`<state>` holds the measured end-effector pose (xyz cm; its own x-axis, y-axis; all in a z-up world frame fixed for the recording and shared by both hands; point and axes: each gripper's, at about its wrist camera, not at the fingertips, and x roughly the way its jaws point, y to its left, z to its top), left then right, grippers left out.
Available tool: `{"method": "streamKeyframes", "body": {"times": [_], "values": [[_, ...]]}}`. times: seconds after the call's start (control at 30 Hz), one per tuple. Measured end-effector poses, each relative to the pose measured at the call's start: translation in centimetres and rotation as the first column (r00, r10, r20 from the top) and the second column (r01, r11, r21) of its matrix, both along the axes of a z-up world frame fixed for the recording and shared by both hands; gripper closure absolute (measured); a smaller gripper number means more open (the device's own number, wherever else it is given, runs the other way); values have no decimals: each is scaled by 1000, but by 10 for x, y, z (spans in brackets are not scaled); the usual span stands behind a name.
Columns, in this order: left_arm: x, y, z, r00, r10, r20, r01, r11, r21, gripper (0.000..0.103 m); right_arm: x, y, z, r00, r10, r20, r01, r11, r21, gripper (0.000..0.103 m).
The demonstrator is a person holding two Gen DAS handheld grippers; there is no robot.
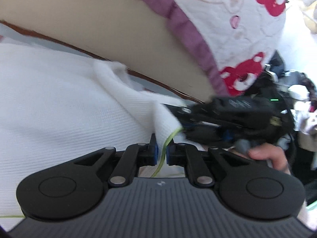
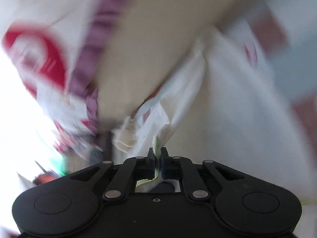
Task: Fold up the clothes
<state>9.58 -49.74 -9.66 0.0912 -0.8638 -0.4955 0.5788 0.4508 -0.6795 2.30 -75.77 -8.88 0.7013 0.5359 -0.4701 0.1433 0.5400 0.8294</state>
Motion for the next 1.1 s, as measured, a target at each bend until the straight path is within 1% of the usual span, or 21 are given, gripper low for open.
{"method": "streamKeyframes", "body": {"times": [0.03,0.07,0.1,0.13,0.2,0.23,0.27,0.33,0.37,0.43,0.47,0.53,0.6,0.67,0.73,0.8,0.87,0.93,0.97,1.03,1.1], "values": [[-1,-6,-2,1000,-14,-2,14,1000,22,92,-11,4,18,999,29,27,-25,990,-135,96],[-3,-12,-4,1000,-29,1,29,998,56,89,-21,9,31,998,54,36,-42,963,-267,96],[-6,-18,-6,999,-45,4,44,995,90,78,-26,14,39,997,71,28,-55,919,-390,97],[-9,-24,-8,998,-61,6,59,990,124,67,-25,19,36,996,88,-22,-88,867,-490,97],[-14,-37,-14,995,-97,1,95,980,176,60,-16,31,20,980,106,-166,-189,740,-645,97],[-18,-42,-16,994,-112,-5,111,974,196,58,-12,37,12,966,103,-238,-245,663,-707,98],[-21,-44,-18,992,-122,-14,122,970,211,57,-9,41,2,944,120,-307,-313,620,-719,97],[-22,-45,-21,991,-131,-36,135,964,228,57,-5,46,-17,895,173,-410,-430,576,-695,97],[-22,-42,-21,990,-130,-48,137,963,232,57,-5,46,-16,896,173,-409,-431,558,-709,88],[-17,-25,-18,993,-97,-64,110,967,228,57,-6,36,-2,928,118,-354,-357,557,-750,65],[-12,-16,-15,995,-74,-68,88,971,223,56,-6,30,6,943,86,-323,-314,560,-767,61],[2,14,-6,999,6,-46,5,975,224,48,-3,6,15,975,11,-223,-176,656,-734,58],[18,51,-2,995,97,-5,-92,961,260,46,4,-21,19,989,-62,-133,-39,759,-650,55],[36,82,-3,978,205,32,-204,920,334,46,25,-35,12,994,-80,-80,21,826,-563,55],[52,107,-5,954,292,66,-295,880,373,46,47,-43,3,995,-96,-30,69,867,-494,55],[63,128,-5,928,349,130,-371,841,394,46,66,-40,-8,995,-96,-36,65,859,-507,53],[71,137,-5,906,369,208,-424,777,465,46,83,-34,-13,996,-76,-43,39,829,-558,53],[80,148,-5,881,382,279,-473,710,522,46,95,-31,-13,999,-41,2,34,795,-606,50],[84,158,-6,872,398,285,-490,693,529,46,101,-31,-13,999,-30,15,32,790,-613,44],[90,184,-5,843,442,308,-538,662,522,46,112,-35,-16,1000,-17,25,28,819,-574,37],[99,210,-4,804,490,336,-592,610,527,46,122,-35,-26,1000,-5,10,10,839,-544,35]]}}
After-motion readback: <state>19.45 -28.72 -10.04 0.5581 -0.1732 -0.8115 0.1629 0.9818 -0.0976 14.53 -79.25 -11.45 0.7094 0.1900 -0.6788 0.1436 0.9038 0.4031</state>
